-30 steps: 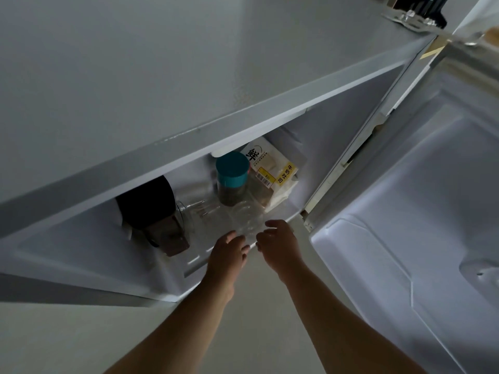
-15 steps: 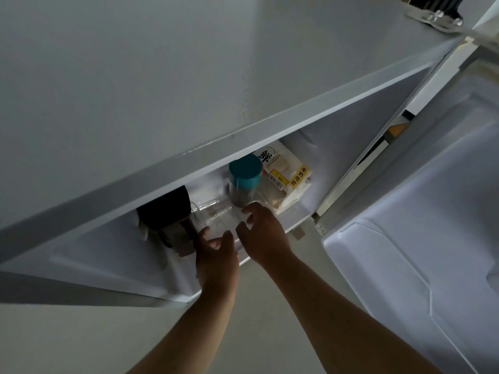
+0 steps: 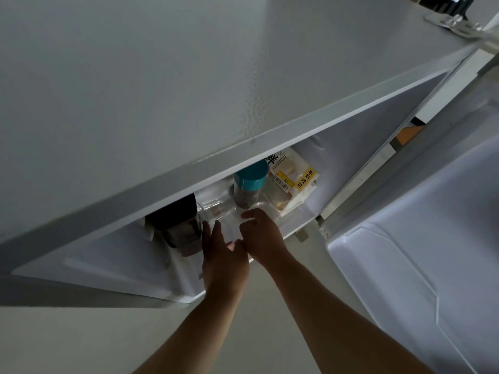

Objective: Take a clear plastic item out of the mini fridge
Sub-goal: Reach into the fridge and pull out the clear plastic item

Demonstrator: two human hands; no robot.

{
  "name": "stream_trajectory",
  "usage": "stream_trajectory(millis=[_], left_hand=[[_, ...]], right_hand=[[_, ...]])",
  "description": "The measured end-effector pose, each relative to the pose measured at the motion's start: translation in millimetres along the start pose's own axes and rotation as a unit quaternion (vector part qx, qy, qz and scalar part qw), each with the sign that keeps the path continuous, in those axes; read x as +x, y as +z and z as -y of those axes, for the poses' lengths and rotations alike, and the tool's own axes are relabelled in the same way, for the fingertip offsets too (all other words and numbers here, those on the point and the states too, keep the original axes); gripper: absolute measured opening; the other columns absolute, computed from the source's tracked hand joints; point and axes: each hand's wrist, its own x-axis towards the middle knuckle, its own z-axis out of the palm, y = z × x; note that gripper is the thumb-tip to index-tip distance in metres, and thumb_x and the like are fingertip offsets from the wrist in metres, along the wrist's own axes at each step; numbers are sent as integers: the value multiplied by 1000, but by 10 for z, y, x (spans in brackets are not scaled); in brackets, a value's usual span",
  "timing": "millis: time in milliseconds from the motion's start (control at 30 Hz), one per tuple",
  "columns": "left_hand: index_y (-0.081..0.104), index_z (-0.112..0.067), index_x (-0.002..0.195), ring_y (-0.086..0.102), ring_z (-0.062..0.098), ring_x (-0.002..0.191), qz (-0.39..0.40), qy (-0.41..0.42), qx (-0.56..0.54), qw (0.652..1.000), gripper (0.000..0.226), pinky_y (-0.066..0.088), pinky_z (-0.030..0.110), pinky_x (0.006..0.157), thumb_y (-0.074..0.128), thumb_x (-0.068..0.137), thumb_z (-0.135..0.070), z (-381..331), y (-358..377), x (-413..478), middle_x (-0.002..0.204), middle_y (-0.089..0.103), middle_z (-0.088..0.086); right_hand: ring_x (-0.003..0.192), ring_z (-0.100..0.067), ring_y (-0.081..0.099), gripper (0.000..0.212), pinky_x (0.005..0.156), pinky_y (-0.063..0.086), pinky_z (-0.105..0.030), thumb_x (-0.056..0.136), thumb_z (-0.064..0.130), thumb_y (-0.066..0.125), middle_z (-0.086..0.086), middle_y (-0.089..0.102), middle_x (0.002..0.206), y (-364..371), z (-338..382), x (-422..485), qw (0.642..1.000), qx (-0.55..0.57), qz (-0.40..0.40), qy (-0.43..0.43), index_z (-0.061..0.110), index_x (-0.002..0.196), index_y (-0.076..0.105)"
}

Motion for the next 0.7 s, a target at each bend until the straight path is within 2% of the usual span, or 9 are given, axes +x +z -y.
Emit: stream_trajectory(millis=[67,133,200,300,367,433,533,633,700], left_hand=[[32,-18,156,37,13,142,7,-24,-7,1000,63,25,8,97,58,99,-18,-2,-17,92,169,15,3],[35,-13,154,47,2,124,12,-11,-30,999,60,27,-7,81,57,98,-11,6,-29,173,164,27,7],[43,-11,148,57,-4,103,0,13,-68,998,54,43,-1,71,52,95,-1,35,-55,199,152,41,9],[50,-11,143,60,5,112,-27,52,-81,995,50,48,19,91,48,95,3,75,-107,87,145,49,10],[56,-13,139,62,-5,105,-40,79,-88,992,47,45,10,90,50,95,5,119,-112,-35,137,56,6],[63,-16,131,61,-15,102,-51,94,-104,989,45,43,1,83,52,94,6,146,-109,-155,129,63,-2],[71,-27,118,64,-7,106,-47,87,-136,986,40,45,4,83,54,95,1,137,-83,-277,119,70,-13],[72,-31,112,67,-2,105,-21,32,-190,981,34,53,19,89,59,96,-4,107,-45,-266,110,73,-18],[70,-27,114,69,11,110,17,-21,-236,971,28,54,35,97,60,97,-6,101,-6,-199,115,75,-5]], right_hand=[[85,-19,73,27,74,62,-31,96,8,58,2,70,98,-4,-15,-13,1000,11,13,0,25,116,63],[86,-24,75,26,79,64,-37,96,8,58,-4,72,103,0,-29,-7,999,39,24,9,27,114,62],[94,-28,76,25,88,63,-47,97,13,60,-9,73,114,21,-38,18,999,40,24,11,26,119,61],[88,-24,77,37,88,63,-48,100,31,63,-6,74,109,25,-70,39,1000,27,-3,10,20,134,56],[72,-18,78,52,79,66,-44,99,46,65,3,70,98,6,-61,26,998,53,-12,30,18,140,51],[66,-19,78,62,67,66,-39,96,56,66,-2,71,103,-21,-43,22,991,117,-4,66,17,142,50],[67,-20,77,62,60,61,-33,95,55,69,-9,73,110,-133,-11,-2,980,184,13,75,14,139,54],[66,-12,73,50,57,58,-29,92,44,77,-5,73,110,-223,-12,-63,986,164,-19,3,19,130,55],[82,-11,73,47,64,57,-26,88,46,79,4,69,115,-259,-11,-109,992,52,-76,-82,34,124,52]])
